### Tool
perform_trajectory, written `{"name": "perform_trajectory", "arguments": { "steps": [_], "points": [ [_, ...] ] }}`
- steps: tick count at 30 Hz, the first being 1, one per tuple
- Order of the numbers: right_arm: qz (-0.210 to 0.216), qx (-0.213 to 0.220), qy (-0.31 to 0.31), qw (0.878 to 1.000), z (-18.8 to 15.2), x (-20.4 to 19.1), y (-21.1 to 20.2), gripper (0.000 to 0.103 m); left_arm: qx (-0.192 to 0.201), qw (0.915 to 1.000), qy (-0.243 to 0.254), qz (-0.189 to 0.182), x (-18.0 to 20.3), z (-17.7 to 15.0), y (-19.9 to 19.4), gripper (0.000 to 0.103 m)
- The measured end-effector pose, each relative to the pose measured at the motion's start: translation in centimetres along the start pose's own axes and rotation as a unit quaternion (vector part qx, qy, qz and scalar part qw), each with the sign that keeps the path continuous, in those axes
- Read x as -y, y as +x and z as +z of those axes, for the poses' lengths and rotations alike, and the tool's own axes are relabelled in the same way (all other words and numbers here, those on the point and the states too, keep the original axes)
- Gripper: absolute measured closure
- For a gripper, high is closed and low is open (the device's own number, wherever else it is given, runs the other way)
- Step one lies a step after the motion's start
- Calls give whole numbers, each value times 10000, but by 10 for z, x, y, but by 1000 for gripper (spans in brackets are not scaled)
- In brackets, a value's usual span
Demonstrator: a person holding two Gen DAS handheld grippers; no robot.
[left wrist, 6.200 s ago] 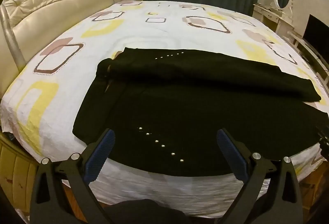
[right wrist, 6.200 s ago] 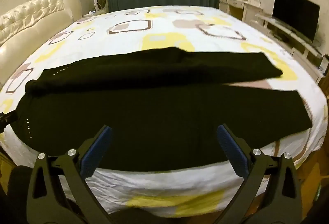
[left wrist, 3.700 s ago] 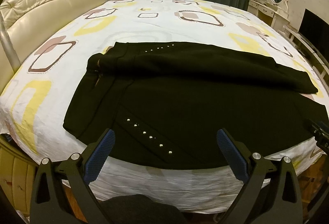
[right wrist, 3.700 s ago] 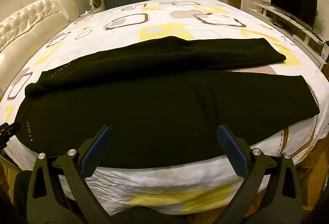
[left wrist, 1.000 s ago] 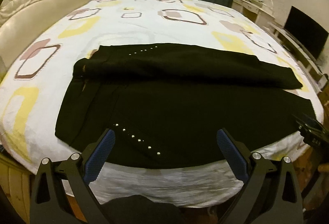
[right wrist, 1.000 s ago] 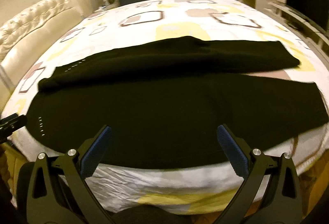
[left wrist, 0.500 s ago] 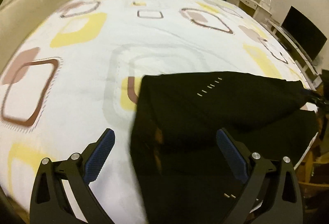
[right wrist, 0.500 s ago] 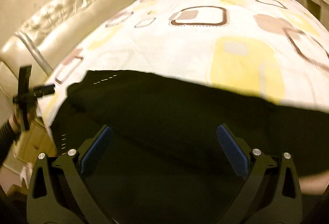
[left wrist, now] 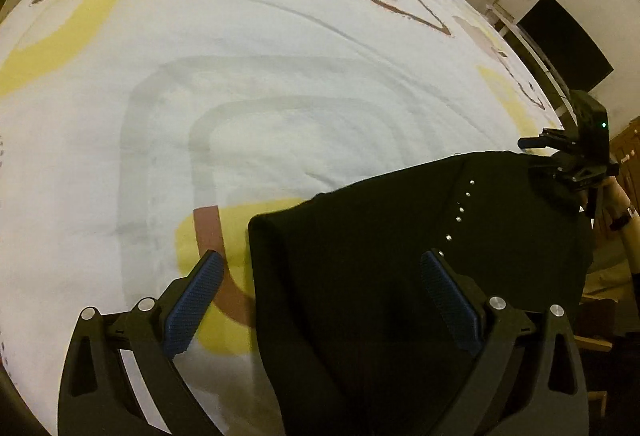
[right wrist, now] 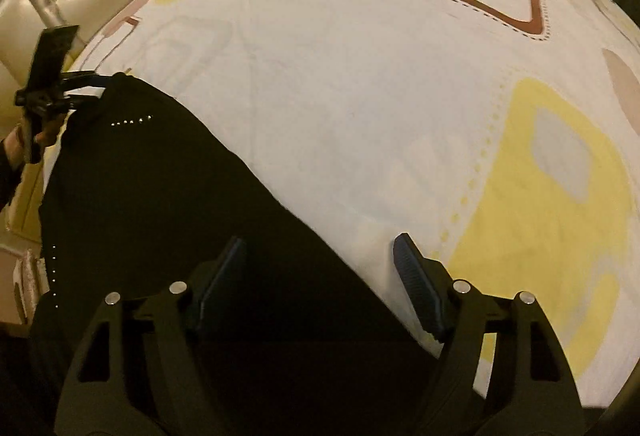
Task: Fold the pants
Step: 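Grasp the black pants edge with the left gripper while the right gripper grasps it too, then lift the held pants with both grippers and fold them over onto themselves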
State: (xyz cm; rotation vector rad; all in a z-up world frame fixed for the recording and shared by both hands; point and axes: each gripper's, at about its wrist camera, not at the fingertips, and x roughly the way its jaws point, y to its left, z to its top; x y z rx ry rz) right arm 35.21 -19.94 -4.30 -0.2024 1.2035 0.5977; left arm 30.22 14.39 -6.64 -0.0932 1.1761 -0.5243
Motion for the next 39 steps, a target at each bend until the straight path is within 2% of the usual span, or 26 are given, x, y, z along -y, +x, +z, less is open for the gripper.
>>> {"name": "perform_trajectory", "arguments": {
  "steps": [1, 3, 4, 6, 7, 8, 9, 10, 12, 13, 18, 21, 25, 29, 35, 39],
  "points": [
    [-6, -19, -31, 10000, 2, 1, 1, 27, 17, 10000, 54, 21, 1, 2, 3, 6],
    [-24, -99, -81, 9999, 6, 5, 4, 27, 26, 9999, 93, 132, 2, 4, 6, 26],
    [-44, -131, -115, 9998, 8, 4, 5, 27, 17, 9996, 98, 260, 3, 7, 8, 45],
    [-81, -200, -202, 9996, 9, 1, 6, 32, -61, 9996, 11, 264, -1, 14, 10, 54],
    [-55, -273, -246, 9993, 9, -1, 7, 48, -108, 9998, -23, 193, -3, 16, 10, 63],
    [28, -330, -235, 9992, 10, -2, 6, 73, -187, 9998, -43, 102, -3, 17, 10, 68],
    [155, -364, -168, 9991, 11, -3, 6, 88, -214, 9997, -26, 94, -1, 18, 10, 69],
    [341, -416, -82, 9985, 11, -5, 4, 95, -229, 9996, 27, 155, 1, 18, 10, 71],
    [99, -402, -264, 9988, 12, -12, 0, 96, -173, 9990, 209, 367, 11, 18, 7, 74],
    [-55, -330, -369, 9988, 12, -19, -8, 96, -130, 9990, 221, 370, 14, 19, 4, 84],
    [-426, 250, -326, 9982, 10, -30, -50, 96, 536, 9983, 92, 210, 29, 31, -36, 85],
    [-661, 669, -368, 9949, -3, -47, -76, 96, 820, 9966, 57, 57, 37, 26, -59, 85],
    [-1103, 1115, -538, 9862, -33, -85, -100, 96, 1004, 9949, 60, -4, 49, 1, -83, 86],
    [-1400, 1327, -700, 9787, -69, -123, -108, 96, 1147, 9934, 24, -62, 62, -30, -102, 87],
    [-1473, 1674, -674, 9725, -126, -161, -118, 96, 1253, 9919, -146, -171, 69, -81, -120, 91],
    [-1570, 1709, -702, 9702, -153, -180, -112, 96, 1236, 9917, -281, -223, 71, -119, -124, 91]
  ]
}}
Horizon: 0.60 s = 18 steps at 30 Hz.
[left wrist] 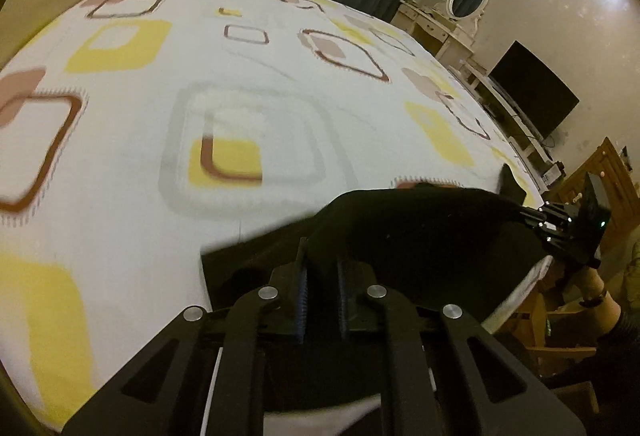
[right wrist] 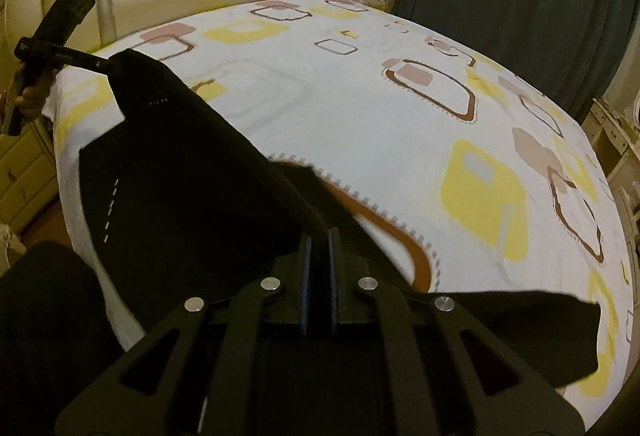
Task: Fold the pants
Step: 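Lift the held pants with both grippers and fold them over onto themselves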
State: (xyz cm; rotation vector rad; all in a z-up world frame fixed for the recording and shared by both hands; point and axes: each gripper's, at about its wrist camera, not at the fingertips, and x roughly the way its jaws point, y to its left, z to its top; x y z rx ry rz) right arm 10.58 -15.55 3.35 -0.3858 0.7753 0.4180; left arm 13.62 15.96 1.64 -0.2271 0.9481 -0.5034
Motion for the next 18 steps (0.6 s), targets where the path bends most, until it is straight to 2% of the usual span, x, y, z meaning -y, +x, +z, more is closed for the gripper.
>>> {"name": "perform_trajectory", "arguments": {
  "steps": [9, 10, 11, 12, 14, 16, 18],
  "points": [
    [98, -343, -6, 9994, -62, -44, -1, 94, -334, 9978, -568, 44, -15, -77, 7, 92],
    [126, -404, -7, 9991, -68, -48, 1, 94, -407, 9973, -605, 95, -16, -84, 11, 94],
    [154, -473, -19, 9988, -73, -52, 4, 94, -528, 9962, -635, 266, -19, -91, 18, 102],
    [136, -542, -73, 9984, -79, -58, 5, 94, -619, 9949, -704, 384, -23, -96, 23, 103],
    [85, -637, -104, 9979, -89, -63, 9, 93, -583, 9937, -925, 249, -30, -103, 23, 103],
    [185, -635, 102, 9978, -95, -60, 10, 90, -506, 9923, -1121, 126, -36, -102, 19, 103],
    [299, -583, 350, 9972, -97, -56, 8, 88, -474, 9923, -1127, 221, -35, -103, 14, 103]
  ]
}}
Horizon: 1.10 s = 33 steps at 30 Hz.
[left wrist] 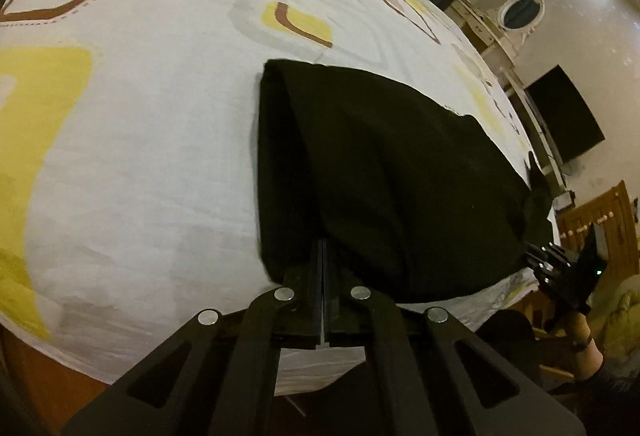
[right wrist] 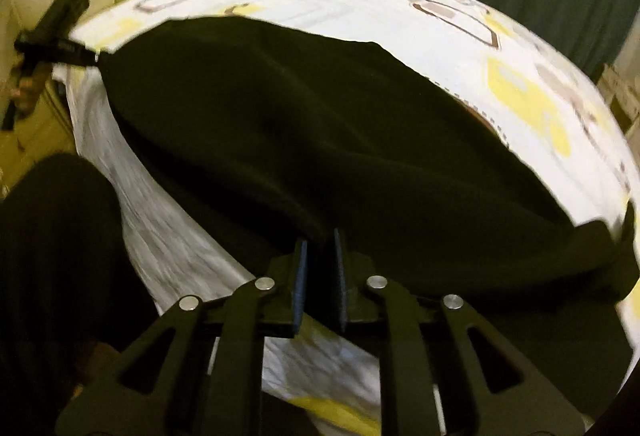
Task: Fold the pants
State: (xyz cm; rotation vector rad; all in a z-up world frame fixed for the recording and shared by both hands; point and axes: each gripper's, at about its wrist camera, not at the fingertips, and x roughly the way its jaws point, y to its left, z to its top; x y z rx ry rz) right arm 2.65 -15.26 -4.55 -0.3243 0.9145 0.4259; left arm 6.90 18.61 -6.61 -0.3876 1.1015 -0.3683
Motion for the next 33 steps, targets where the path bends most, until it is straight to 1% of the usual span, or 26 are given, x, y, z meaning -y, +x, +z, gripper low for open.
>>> {"name": "perform_trajectory", "arguments": {
  "steps": [2, 3, 5, 6, 7, 9, 10, 11, 12, 13, 14, 15, 16, 18, 19, 21, 23, 24, 26, 27, 28, 29, 30, 31, 32, 33],
  "points": [
    [61, 8, 131, 9999, -1, 3, -2, 85, 67, 9998, 67, 167, 4, -2, -7, 103],
    [120, 24, 209, 9997, -1, 4, -4, 81, 96, 9996, 118, 242, 8, -3, -11, 103],
    [373, 139, 564, 9976, -2, 13, -14, 74, 206, 9988, 258, 362, 18, -4, -22, 103],
    [469, 191, 716, 9961, -4, 18, -19, 72, 273, 9981, 336, 427, 24, -4, -29, 103],
    [592, 272, 946, 9934, -5, 27, -29, 71, 349, 9975, 406, 458, 30, -5, -34, 103],
    [724, 530, 1460, 9852, -12, 54, -54, 56, 552, 9963, 495, 427, 45, -3, -48, 102],
    [760, 639, 1696, 9805, -16, 68, -64, 54, 620, 9959, 507, 431, 49, -2, -51, 102],
    [772, 758, 1952, 9748, -21, 85, -76, 54, 687, 9952, 539, 439, 58, 0, -54, 99],
    [742, 926, 2344, 9649, -31, 114, -92, 54, 726, 9949, 571, 413, 65, 2, -54, 96],
    [676, 1067, 2664, 9556, -43, 139, -106, 53, 773, 9944, 612, 385, 72, 4, -53, 86],
    [601, 1147, 2869, 9492, -51, 159, -116, 53, 824, 9933, 684, 428, 81, 7, -49, 70],
    [374, 1239, 3199, 9386, -69, 193, -131, 53, 866, 9918, 790, 509, 90, 9, -43, 65],
    [169, 1253, 3354, 9335, -80, 213, -139, 53, 913, 9897, 927, 589, 100, 11, -35, 61],
    [-442, 1257, 3641, 9218, -107, 261, -160, 53, 900, 9881, 1050, 678, 111, 13, -22, 61],
    [-695, 1180, 3807, 9145, -124, 291, -169, 53, 860, 9876, 1085, 734, 117, 15, -14, 61],
    [-1064, 1071, 4189, 8954, -153, 337, -178, 53, 796, 9881, 1043, 803, 123, 17, 2, 61],
    [-1232, 976, 4671, 8701, -186, 386, -182, 53, 698, 9894, 902, 896, 124, 17, 18, 60],
    [-1255, 957, 4824, 8616, -196, 399, -181, 53, 638, 9902, 819, 929, 125, 17, 25, 60],
    [-1009, 988, 5288, 8369, -224, 432, -171, 53, 583, 9905, 699, 1028, 125, 16, 35, 60],
    [-964, 1002, 5380, 8314, -228, 438, -167, 53, 593, 9903, 658, 1074, 126, 15, 38, 59],
    [-764, 1041, 5461, 8277, -234, 448, -161, 53, 600, 9900, 623, 1117, 126, 14, 40, 56],
    [-565, 1012, 5500, 8271, -240, 453, -153, 53, 582, 9898, 602, 1153, 127, 14, 43, 53],
    [-516, 898, 5506, 8283, -242, 456, -144, 53, 578, 9896, 584, 1183, 129, 14, 45, 51],
    [-502, 724, 5451, 8337, -243, 461, -134, 52, 578, 9893, 556, 1221, 130, 14, 47, 49],
    [-418, 616, 5402, 8382, -243, 463, -127, 54, 570, 9890, 547, 1251, 131, 14, 48, 47],
    [-409, 567, 5345, 8423, -242, 464, -123, 87, 557, 9887, 542, 1278, 133, 14, 50, 45]
  ]
}}
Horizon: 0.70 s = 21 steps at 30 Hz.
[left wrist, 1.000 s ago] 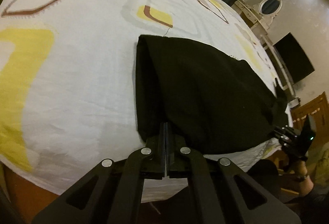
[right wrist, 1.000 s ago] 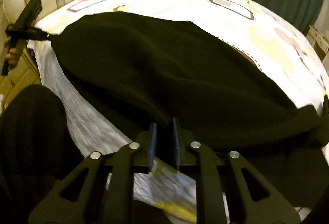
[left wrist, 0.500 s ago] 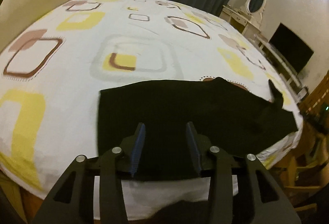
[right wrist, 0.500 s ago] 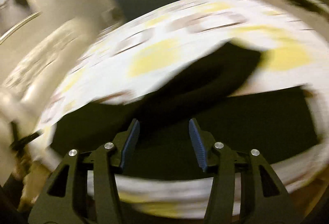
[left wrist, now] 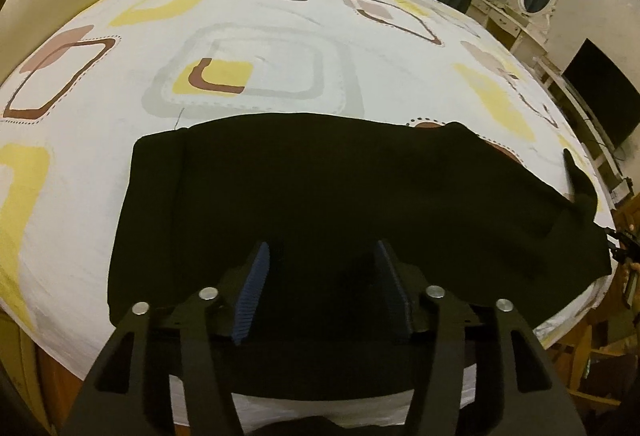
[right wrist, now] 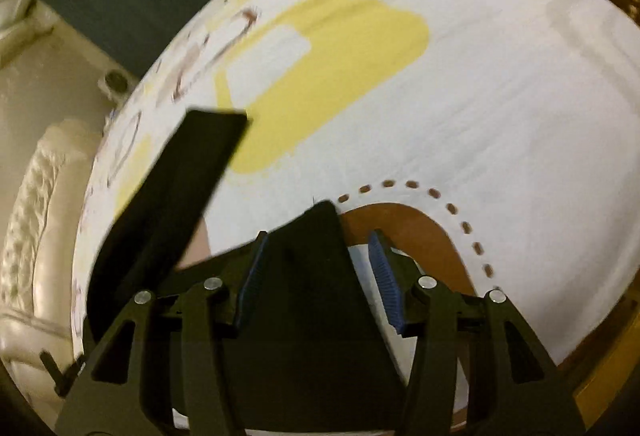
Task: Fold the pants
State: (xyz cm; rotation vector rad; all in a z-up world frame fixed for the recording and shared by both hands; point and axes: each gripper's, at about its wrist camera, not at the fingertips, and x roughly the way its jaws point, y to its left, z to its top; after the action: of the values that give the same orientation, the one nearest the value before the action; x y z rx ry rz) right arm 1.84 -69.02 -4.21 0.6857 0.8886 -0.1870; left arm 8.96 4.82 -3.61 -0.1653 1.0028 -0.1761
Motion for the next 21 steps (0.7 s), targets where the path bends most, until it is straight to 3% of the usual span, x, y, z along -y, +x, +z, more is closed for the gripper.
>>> {"name": "perform_trajectory", "arguments": {
  "steps": [1, 3, 6, 9, 12, 14, 16, 18, 20, 21],
  "points": [
    [135, -70, -103, 9998, 1, -2, 3, 95, -6, 10000, -3, 18, 2, 0, 1, 43],
    [64, -56, -271, 9996, 4, -11, 3, 97, -10, 9999, -9, 112, 5, 0, 3, 41],
    [-113, 335, -558, 9978, 8, -19, -10, 97, 24, 9997, 4, 229, 10, -1, 6, 39],
    [-337, 226, -452, 9982, 6, -2, 3, 97, 63, 9996, 56, 281, 13, -4, 9, 35],
    [78, 283, 56, 9996, 4, 18, 4, 96, 101, 9995, 97, 269, 13, -6, 10, 34],
    [91, 357, 334, 9988, 6, 24, -4, 93, 119, 9996, 121, 217, 12, -7, 10, 32],
    [-576, 765, 323, 9949, 13, 11, -23, 88, 139, 9997, 118, 186, 12, -7, 10, 30],
    [-636, 1001, 258, 9926, 20, -16, -34, 83, 171, 9997, 109, 166, 13, -7, 10, 28],
    [-432, 1066, 241, 9931, 30, -58, -32, 55, 207, 9996, 123, 134, 14, -8, 10, 24],
    [-342, 1009, 174, 9942, 35, -83, -23, 49, 223, 9995, 145, 148, 15, -9, 11, 24]
  ]
}}
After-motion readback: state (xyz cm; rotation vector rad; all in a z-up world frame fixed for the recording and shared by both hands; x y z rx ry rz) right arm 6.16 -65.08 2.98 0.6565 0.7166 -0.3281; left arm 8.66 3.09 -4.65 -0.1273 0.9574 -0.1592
